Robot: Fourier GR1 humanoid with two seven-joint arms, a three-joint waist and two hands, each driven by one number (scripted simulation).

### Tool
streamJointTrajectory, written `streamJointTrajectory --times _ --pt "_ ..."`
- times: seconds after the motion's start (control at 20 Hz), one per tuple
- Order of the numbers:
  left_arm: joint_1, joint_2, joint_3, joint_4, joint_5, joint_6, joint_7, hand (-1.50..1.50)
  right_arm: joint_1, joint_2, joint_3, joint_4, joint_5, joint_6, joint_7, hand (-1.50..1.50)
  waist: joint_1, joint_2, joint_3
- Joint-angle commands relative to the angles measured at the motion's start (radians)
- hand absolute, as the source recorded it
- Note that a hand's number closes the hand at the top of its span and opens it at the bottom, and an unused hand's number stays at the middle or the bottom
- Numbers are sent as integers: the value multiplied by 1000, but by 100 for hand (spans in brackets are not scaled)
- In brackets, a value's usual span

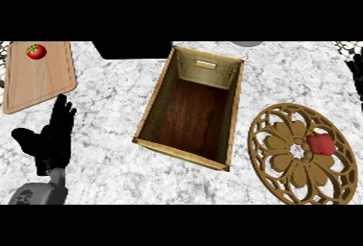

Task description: Pick the bell pepper from the placemat and place it in the basket

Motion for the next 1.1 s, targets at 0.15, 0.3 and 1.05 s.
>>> streamJointTrajectory --times 0.15,0.3,1.05 --pt "-94 152 -63 -43 -120 -112 -50 0 1 18 125 21 -178 299 -54 150 25 -10 -2" --pt "-92 146 -62 -51 -103 -118 -36 0 -11 291 -48 8 -381 53 -125 150 -53 -36 58" --pt "-108 224 -73 -81 -141 -239 -52 0 19 -152 108 -299 225 118 292 -150 -13 -25 -14"
